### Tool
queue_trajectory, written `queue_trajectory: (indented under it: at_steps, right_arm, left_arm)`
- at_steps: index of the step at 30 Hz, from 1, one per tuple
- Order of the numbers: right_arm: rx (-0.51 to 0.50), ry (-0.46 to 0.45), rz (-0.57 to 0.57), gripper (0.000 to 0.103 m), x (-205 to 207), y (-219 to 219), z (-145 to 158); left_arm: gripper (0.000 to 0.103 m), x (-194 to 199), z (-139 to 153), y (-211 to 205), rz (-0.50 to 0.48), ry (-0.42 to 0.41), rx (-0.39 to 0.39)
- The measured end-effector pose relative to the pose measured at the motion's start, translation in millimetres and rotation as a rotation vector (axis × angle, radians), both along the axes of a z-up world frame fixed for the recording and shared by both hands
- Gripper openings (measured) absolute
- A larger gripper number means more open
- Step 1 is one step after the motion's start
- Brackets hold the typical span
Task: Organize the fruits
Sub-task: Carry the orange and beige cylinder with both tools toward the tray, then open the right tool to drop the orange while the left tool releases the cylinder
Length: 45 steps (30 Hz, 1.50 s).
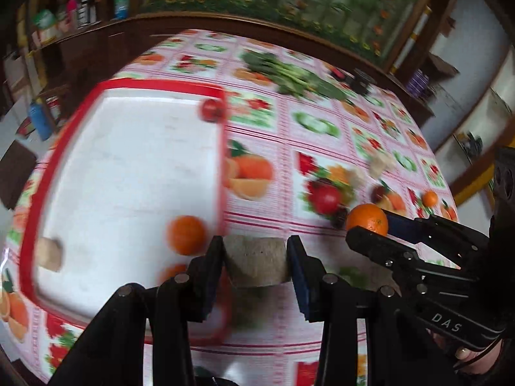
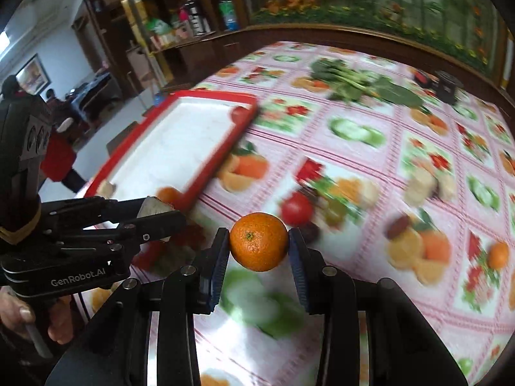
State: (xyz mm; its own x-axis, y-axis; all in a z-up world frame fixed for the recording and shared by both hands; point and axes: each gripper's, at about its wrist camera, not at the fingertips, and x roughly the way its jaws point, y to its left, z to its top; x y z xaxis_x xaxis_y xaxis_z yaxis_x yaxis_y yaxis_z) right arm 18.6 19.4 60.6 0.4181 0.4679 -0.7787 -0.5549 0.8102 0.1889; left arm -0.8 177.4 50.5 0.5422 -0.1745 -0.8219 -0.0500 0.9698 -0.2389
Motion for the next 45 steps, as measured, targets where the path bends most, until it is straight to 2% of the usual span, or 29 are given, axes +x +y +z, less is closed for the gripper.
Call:
queue_trajectory:
  at_steps: [11, 19, 29, 38, 40, 45]
  right_arm:
    - [0.028, -0.003, 0.155, 0.036, 22.6, 103.1, -2.9]
    - [-0.038, 0.03, 0.202, 0.036, 32.6, 148.0, -29.2]
    - [-0.084, 0.055, 0.184, 0.038, 38.8, 153.9, -44.1]
    - [-0.088, 0.039, 0.173, 0.042, 32.9, 148.4, -37.3]
    - [-0.086, 0.036, 0.164, 0.047, 29.2, 144.4, -33.0]
    - [-0.059, 0.037, 0.155, 0.05, 21.6, 133.2, -23.0]
  left_arm:
    - [0.043, 6.4, -12.1, 87.0, 0.176, 0.023, 0.074]
    - [0.043, 11.6, -26.4, 110.7, 0.2, 0.054, 0.108]
    - [0.044, 17.1, -33.1, 114.9, 0.206, 0.074, 0.113]
    - [0.059, 13.8, -29.7, 113.7, 0.236, 0.087, 0.13]
    - [0.062, 10.4, -27.0, 114.1, 0.251, 0.084, 0.134]
    - [0.068, 2.1, -19.4, 108.7, 0.26, 0.07, 0.125]
